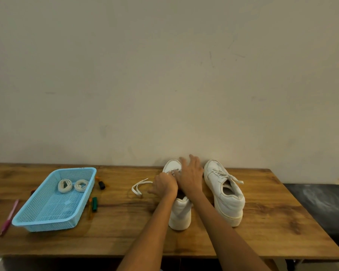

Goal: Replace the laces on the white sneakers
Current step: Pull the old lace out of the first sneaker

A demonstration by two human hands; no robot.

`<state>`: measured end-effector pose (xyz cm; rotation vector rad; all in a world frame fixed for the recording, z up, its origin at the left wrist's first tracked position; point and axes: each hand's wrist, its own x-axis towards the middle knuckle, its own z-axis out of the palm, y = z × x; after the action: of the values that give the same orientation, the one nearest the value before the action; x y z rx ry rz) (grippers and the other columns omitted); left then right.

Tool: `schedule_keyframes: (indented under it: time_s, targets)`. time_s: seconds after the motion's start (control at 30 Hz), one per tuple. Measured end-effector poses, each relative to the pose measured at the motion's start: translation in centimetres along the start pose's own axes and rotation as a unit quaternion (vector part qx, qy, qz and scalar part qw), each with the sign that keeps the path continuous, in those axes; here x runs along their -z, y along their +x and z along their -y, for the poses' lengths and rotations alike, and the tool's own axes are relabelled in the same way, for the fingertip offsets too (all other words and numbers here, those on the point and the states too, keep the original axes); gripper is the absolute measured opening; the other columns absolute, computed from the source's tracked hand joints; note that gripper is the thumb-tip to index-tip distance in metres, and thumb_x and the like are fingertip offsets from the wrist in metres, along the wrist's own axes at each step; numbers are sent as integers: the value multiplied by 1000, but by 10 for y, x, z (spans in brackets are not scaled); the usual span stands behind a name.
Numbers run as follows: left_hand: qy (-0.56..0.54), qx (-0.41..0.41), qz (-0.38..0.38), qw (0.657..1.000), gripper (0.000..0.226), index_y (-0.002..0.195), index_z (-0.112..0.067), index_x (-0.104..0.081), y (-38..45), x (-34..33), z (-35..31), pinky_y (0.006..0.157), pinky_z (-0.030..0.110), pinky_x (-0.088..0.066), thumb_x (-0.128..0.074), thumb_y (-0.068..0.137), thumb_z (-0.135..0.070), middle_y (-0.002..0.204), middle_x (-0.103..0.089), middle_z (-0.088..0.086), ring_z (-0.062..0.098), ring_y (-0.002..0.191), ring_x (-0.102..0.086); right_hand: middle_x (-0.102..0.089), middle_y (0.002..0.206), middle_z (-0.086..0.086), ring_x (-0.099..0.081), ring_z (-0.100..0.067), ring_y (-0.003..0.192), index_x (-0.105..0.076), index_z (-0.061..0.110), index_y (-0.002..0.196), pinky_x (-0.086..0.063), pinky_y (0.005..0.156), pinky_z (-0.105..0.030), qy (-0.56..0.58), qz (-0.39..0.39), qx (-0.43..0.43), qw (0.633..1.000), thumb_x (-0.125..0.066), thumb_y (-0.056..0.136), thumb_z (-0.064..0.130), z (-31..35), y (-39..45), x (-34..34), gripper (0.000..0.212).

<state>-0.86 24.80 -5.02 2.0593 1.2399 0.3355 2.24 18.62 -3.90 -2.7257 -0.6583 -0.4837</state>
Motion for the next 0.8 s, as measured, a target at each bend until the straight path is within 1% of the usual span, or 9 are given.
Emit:
schedule_keyframes:
  time_s: [0.03,0.1,0.23,0.3,0.37,0.47,0.57,0.67,0.8]
  targets:
    - [-3,-1,-1,1000,37,100,-13,-68,0,-1,0,96,45,-37,-41,97,-40,104,-67,7,26,100,-59,-23,148,-15,-21,-33,138,-44,19,133,-35,103,-47,-26,64,50,996,-44,97,38,0,2,-1,41]
    - [-9,-1,-1,1000,39,100,-14,-67,1,0,1,94,44,-39,-42,96,-42,102,-67,6,25,98,-59,-27,147,-12,-21,-28,136,-50,18,128,-32,102,-41,-57,123,98,986,-34,101,36,2,4,-3,36]
    - [-7,1,3,1000,39,102,-13,-67,-1,2,1,94,42,-39,-42,96,-42,105,-67,7,25,100,-59,-43,129,-10,-36,-24,121,-59,13,117,-36,95,-36,-41,93,81,992,-32,101,37,1,3,-6,39]
    - [-5,0,6,1000,39,102,-12,-67,-1,3,0,94,43,-39,-42,96,-41,106,-67,7,26,100,-59,-46,121,-10,-42,-25,113,-59,11,112,-40,90,-35,-46,47,65,996,-38,100,31,-1,2,-4,32]
    - [-2,0,6,1000,39,104,-12,-67,-2,4,1,94,42,-38,-41,97,-41,109,-66,8,27,102,-58,-54,102,-12,-51,-25,92,-62,7,94,-46,74,-34,-27,-73,24,997,-53,93,20,-1,2,1,16]
    - [4,-5,7,1000,39,106,-11,-66,-2,5,1,94,41,-37,-40,98,-40,111,-65,8,28,104,-58,-56,89,-16,-50,-27,81,-61,0,85,-46,65,-36,162,-232,-120,952,-56,90,11,-6,2,5,13]
    - [14,-13,8,1000,38,108,-12,-65,-3,5,1,97,44,-37,-40,98,-39,113,-64,8,28,106,-57,-53,101,-18,-46,-29,97,-63,-4,96,-33,75,-26,343,-259,-240,871,-52,95,12,-11,12,16,20]
    - [18,-14,13,1000,38,110,-13,-64,-3,6,1,99,46,-36,-39,98,-38,114,-64,8,28,107,-57,-55,95,-19,-47,-29,89,-63,-5,91,-37,74,-30,353,-300,-197,864,-53,93,11,-4,17,16,19]
    - [15,-12,10,1000,36,112,-14,-61,-2,6,1,98,44,-35,-39,98,-39,116,-63,8,28,108,-56,-55,92,-19,-40,-21,85,-57,-4,93,-30,74,-27,396,-319,-220,833,-39,94,20,2,25,20,30]
